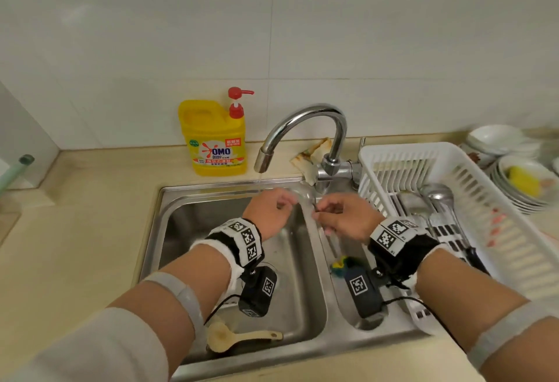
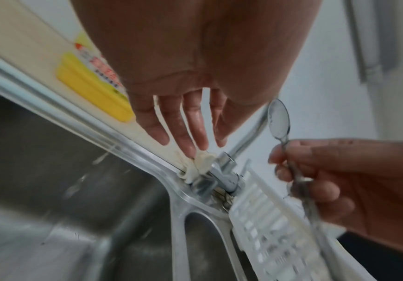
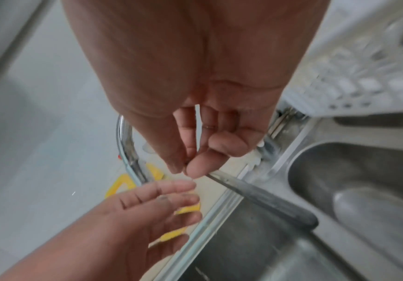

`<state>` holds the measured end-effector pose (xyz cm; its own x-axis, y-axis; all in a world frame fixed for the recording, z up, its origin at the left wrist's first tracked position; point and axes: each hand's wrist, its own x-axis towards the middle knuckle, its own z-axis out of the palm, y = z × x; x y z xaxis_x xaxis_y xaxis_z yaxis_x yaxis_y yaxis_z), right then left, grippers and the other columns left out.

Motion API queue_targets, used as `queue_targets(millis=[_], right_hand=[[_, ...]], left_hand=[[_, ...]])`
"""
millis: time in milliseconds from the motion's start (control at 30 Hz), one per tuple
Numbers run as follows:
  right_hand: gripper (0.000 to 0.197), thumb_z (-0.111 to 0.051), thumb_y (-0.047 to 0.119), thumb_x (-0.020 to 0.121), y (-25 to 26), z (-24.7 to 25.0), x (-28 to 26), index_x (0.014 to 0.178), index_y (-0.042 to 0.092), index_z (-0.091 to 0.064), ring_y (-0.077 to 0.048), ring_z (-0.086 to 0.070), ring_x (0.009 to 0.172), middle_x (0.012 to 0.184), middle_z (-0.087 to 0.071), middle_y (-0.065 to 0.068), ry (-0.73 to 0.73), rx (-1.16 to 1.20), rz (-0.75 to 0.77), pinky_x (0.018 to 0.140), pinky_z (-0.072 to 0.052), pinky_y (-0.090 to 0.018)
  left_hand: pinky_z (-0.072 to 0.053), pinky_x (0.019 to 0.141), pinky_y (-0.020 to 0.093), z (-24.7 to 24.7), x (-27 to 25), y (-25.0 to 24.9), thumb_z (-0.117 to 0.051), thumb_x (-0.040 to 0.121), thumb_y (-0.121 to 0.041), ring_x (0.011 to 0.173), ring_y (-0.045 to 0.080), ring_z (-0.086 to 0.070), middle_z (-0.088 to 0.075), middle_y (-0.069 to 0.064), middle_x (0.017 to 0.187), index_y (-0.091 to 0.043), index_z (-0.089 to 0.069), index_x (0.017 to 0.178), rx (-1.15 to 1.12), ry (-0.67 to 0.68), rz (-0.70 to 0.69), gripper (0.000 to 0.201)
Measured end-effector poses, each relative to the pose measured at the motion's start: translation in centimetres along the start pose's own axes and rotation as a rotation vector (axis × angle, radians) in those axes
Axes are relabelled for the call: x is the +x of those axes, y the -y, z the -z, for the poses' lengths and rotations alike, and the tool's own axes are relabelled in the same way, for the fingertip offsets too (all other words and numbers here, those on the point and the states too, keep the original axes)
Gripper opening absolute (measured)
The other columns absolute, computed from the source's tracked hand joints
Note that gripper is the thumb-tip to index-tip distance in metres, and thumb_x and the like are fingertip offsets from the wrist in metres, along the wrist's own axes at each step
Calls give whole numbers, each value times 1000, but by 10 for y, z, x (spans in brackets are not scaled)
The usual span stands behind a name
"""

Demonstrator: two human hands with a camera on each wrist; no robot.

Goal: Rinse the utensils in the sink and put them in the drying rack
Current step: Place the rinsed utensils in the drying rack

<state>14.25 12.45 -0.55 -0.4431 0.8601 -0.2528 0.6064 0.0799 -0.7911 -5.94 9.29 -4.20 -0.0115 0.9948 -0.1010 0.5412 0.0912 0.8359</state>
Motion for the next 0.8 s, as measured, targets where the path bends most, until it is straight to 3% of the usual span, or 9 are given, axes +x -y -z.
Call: queue_targets(millis=[133,233,300,400,567,633,700,800], right_hand=[[8,-73,20,89,-15,58,-33,89,13,-69,-11,-67,59,74,-71,-6,-202,-29,-33,60,-49,-23],[16,-73,23,90,-41,104,-53,83,10,-67,-9,-65,54,73,-72,-11,-350,-36,-108,57,-49,-28],[23,-71,28,92,-60,131,-64,80,8,-66,-6,-62,48,69,-71,-10,-392,-55,-165,55,-50,-30],[33,-65,36,94,-98,160,-72,81,6,-69,-5,-57,41,63,-72,-6,-328,-186,-279,53,-49,-25],[29,-67,33,94,-163,179,-56,78,8,-72,-6,-60,40,60,-73,-4,-182,-231,-426,43,-46,-18],[28,-69,33,91,-180,176,-45,81,6,-73,-13,-69,54,62,-74,-5,-79,-251,-468,57,-59,-26],[29,-72,33,89,-197,171,-36,87,4,-72,-22,-75,69,69,-76,-8,26,-290,-503,73,-63,-38],[34,-77,27,79,-215,163,-33,103,5,-68,-29,-73,92,103,-73,-17,96,-333,-504,82,-61,-42]], left_hand=[[-51,89,29,-32,4,-26,-55,95,-18,98,13,-64,-66,-6,109,-27,-70,103,164,87,-64,19],[-45,80,23,-55,7,-50,-54,97,-19,93,10,-61,-61,-11,102,-27,-70,103,255,133,-118,19],[-48,85,25,-69,8,-64,-53,97,-18,95,9,-61,-61,-12,103,-26,-69,105,291,145,-132,19],[-52,94,31,-91,13,-73,-53,97,-20,102,11,-63,-65,-9,110,-29,-67,103,314,184,-105,18],[-52,95,34,-124,22,-84,-54,97,-22,104,13,-62,-65,-5,114,-30,-66,100,356,168,-8,15],[-52,92,32,-135,23,-87,-53,96,-21,103,13,-62,-63,-9,110,-33,-62,98,401,138,45,16],[-53,90,31,-144,21,-90,-52,95,-22,102,14,-62,-60,-11,105,-33,-62,100,465,114,89,15],[-54,89,35,-156,14,-92,-52,95,-24,98,18,-63,-61,-6,106,-27,-65,106,516,105,148,18]])
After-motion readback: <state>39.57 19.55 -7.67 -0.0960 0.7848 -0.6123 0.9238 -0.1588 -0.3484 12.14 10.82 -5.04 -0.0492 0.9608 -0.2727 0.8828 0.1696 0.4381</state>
